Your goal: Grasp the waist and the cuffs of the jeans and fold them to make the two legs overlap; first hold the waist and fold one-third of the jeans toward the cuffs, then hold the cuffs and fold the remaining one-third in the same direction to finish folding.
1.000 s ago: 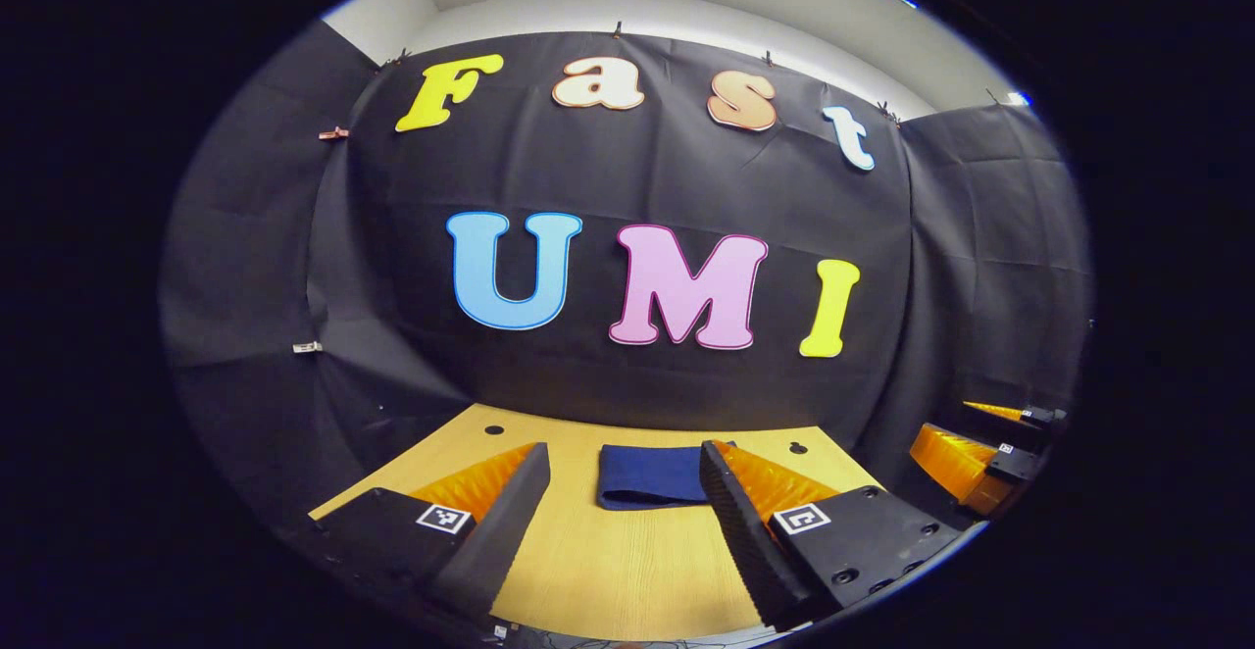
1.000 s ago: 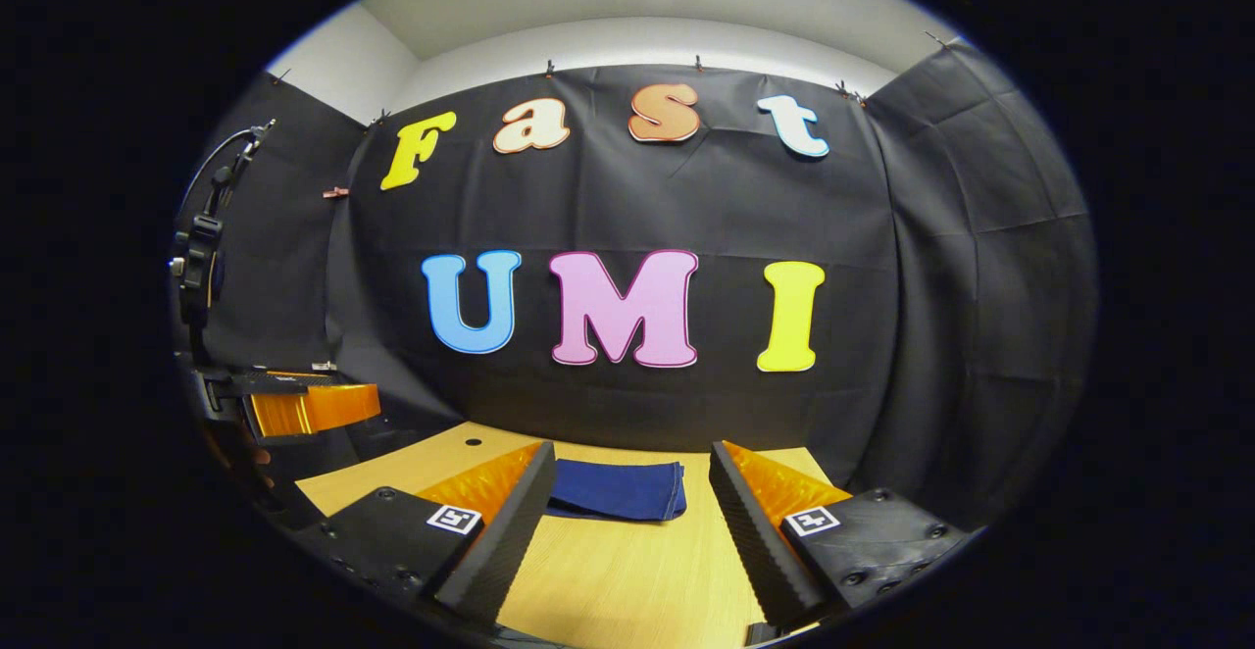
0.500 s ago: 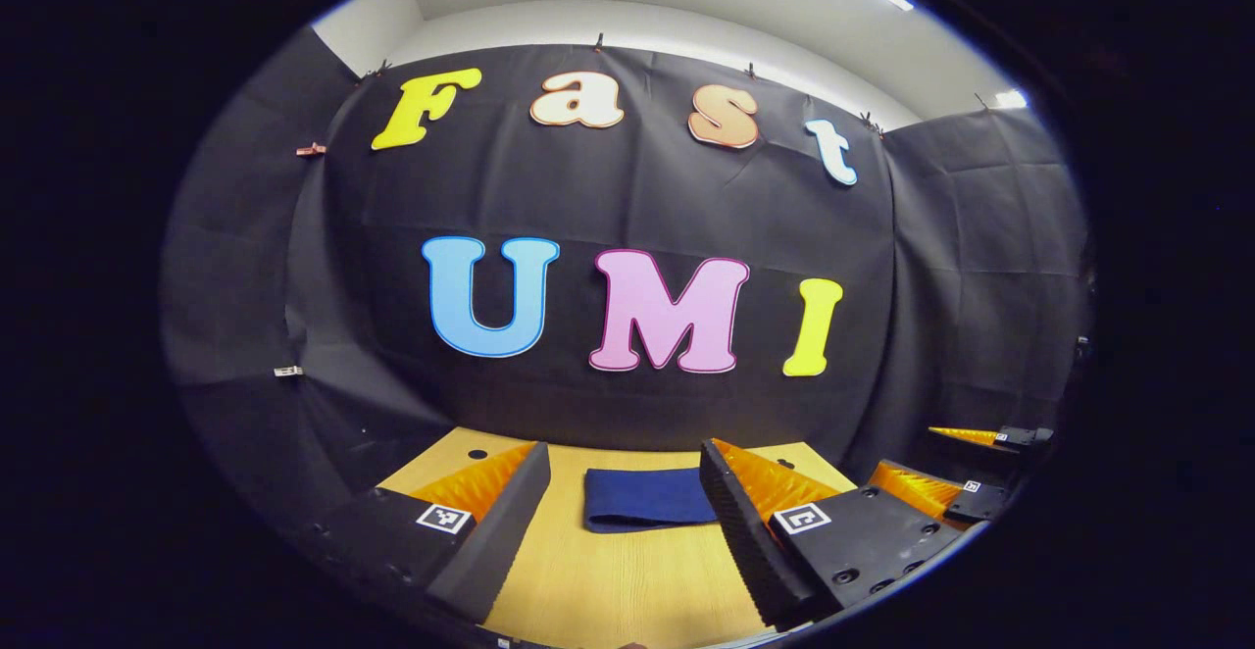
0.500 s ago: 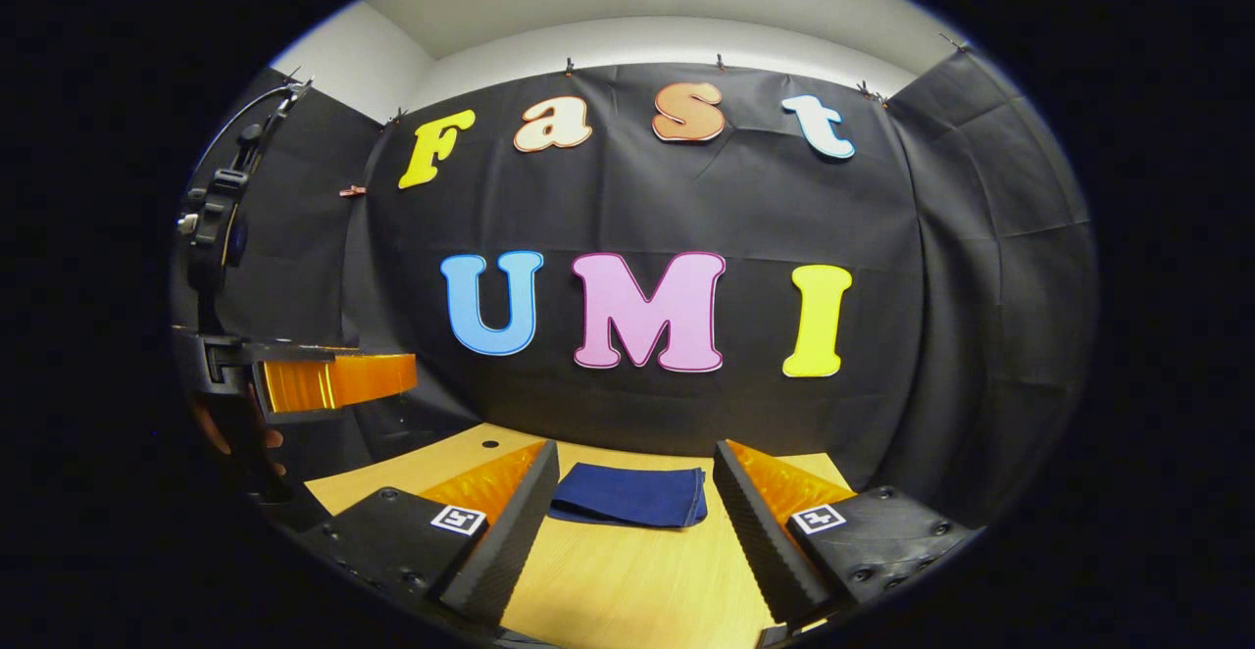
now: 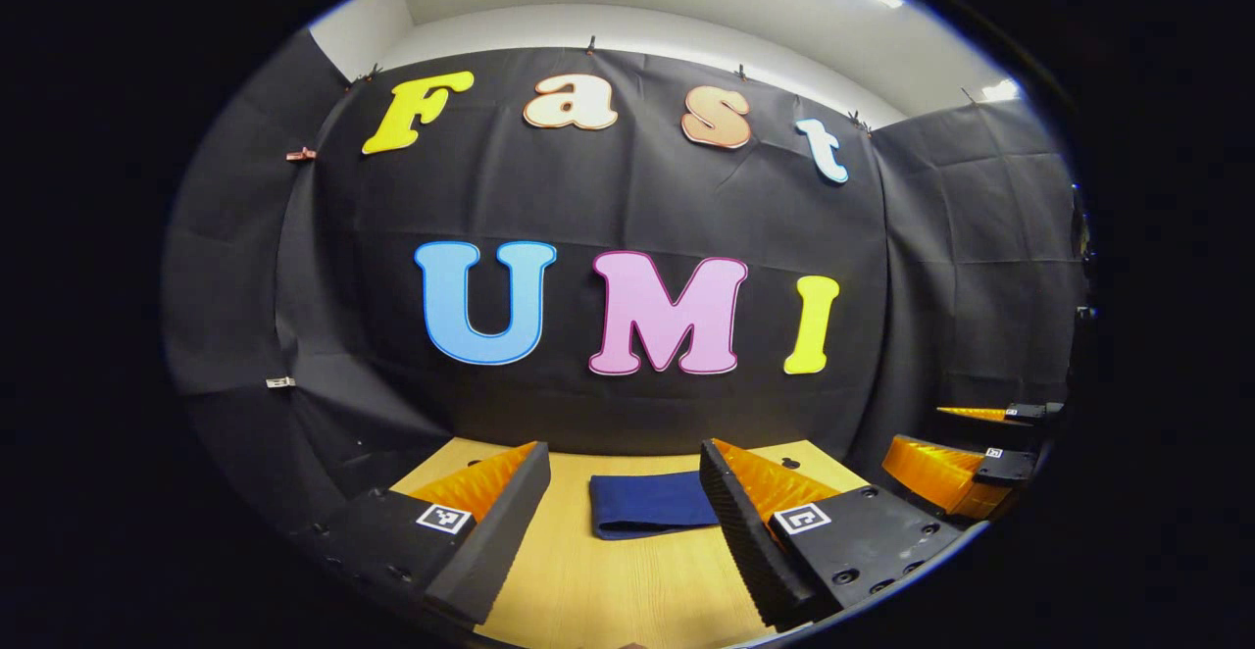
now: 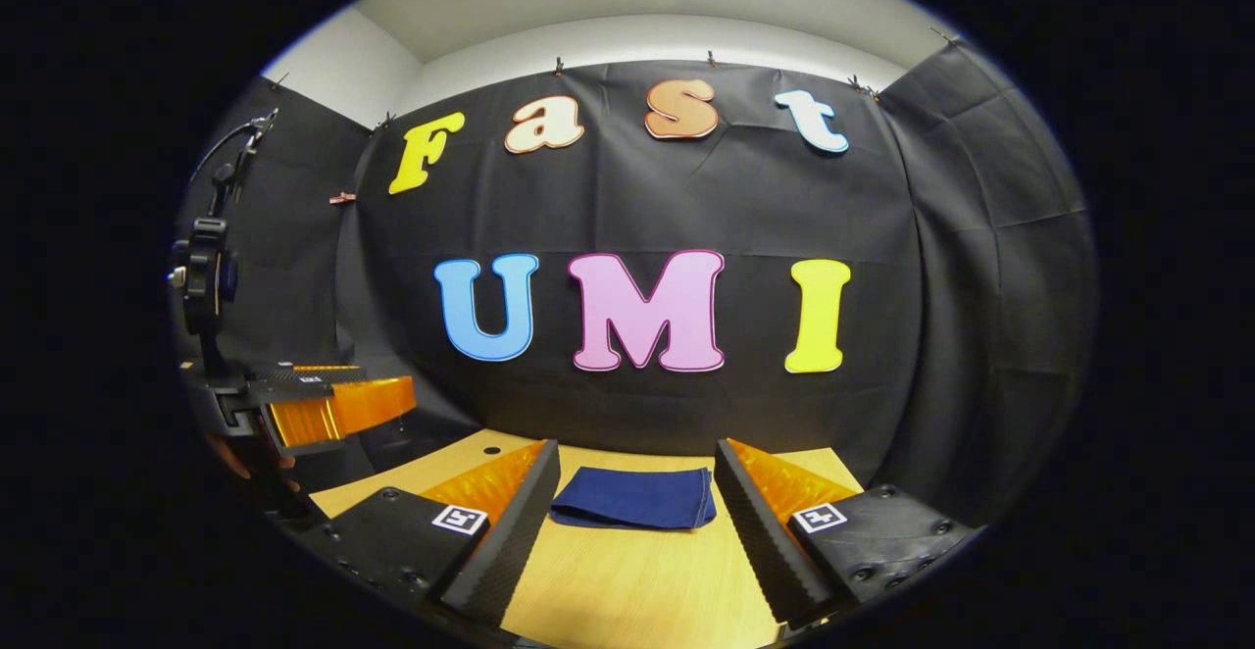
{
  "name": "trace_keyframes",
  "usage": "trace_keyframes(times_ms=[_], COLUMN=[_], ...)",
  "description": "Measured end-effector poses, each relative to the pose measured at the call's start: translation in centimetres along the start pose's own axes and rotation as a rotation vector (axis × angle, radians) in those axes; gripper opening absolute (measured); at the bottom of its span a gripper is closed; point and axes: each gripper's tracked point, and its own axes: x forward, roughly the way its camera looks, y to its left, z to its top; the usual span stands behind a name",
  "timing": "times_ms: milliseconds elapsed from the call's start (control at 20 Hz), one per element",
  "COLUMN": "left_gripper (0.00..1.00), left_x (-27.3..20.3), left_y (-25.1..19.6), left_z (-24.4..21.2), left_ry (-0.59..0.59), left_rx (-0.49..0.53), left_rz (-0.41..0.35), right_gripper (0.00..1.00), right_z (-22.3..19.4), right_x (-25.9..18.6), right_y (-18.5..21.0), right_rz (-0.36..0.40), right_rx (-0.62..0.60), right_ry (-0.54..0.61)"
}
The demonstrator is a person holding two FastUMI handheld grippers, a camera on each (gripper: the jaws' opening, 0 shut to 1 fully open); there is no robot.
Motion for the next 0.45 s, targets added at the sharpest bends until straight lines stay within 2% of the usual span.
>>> trace_keyframes(times_ms=[50, 150, 350, 400, 450], left_gripper=[0.96, 0.96, 0.96, 0.92, 0.96], left_x=[0.1, 0.3, 0.6, 0.8, 0.9], left_y=[-0.1, 0.1, 0.4, 0.5, 0.7], left_z=[0.0, 0.3, 0.6, 0.6, 0.4], left_ry=[-0.001, -0.011, -0.023, -0.025, -0.024], left_rx=[-0.003, 0.0, 0.011, 0.013, 0.016], left_rz=[-0.007, -0.016, -0.032, -0.035, -0.039], right_gripper=[1.0, 0.96, 0.96, 0.96, 0.96], right_z=[0.2, 0.4, 0.6, 0.7, 0.6], right_x=[0.2, 0.4, 0.3, 0.3, 0.4], right_y=[0.2, 0.6, 1.4, 1.4, 1.4], right_rz=[0.002, 0.004, 0.011, 0.004, -0.001], right_rx=[-0.005, -0.01, -0.015, -0.018, -0.015], right_ry=[-0.009, -0.018, -0.03, -0.03, -0.029])
